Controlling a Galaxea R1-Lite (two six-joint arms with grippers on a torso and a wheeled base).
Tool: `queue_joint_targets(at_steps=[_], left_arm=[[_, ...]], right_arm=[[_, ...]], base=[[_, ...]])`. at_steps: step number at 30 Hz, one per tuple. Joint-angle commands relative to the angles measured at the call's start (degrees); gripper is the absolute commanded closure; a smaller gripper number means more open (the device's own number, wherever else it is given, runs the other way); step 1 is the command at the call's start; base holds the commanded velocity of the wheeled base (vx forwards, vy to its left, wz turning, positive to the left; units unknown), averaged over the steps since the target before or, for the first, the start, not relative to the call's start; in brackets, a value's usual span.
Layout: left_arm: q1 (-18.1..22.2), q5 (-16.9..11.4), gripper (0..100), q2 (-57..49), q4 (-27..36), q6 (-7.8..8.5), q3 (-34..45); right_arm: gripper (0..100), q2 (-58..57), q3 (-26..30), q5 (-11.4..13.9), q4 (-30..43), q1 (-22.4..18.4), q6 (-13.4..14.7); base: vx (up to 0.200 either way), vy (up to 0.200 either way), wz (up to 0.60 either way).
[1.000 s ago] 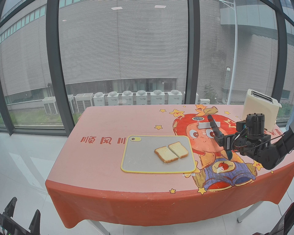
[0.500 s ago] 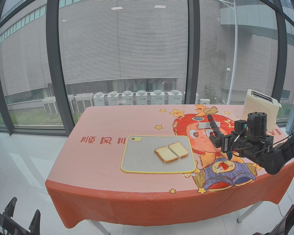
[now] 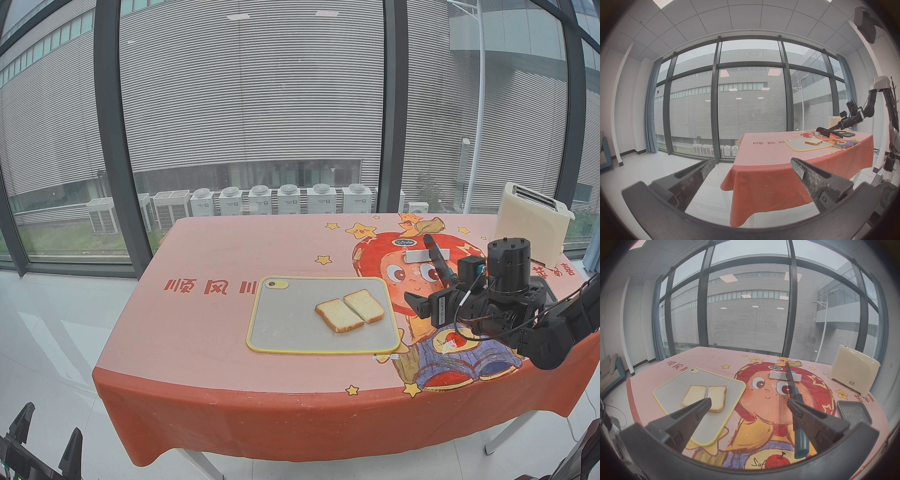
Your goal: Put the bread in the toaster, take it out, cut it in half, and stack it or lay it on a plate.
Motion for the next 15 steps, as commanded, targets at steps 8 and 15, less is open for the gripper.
queue_joint_targets(at_steps=[8,15], left_arm=[[-0.01,0.01,0,0.09,0.00,-0.01,1.01],[-0.01,0.01,0,0.09,0.00,-0.01,1.01]], right_arm=[[0,3.83,-7.25,1.32,0.83,-0.28,-0.30],[0,5.68,-9.80,2.73,2.94,0.24,-0.21]], base=[[0.000,0.000,0.00],[0.000,0.000,0.00]])
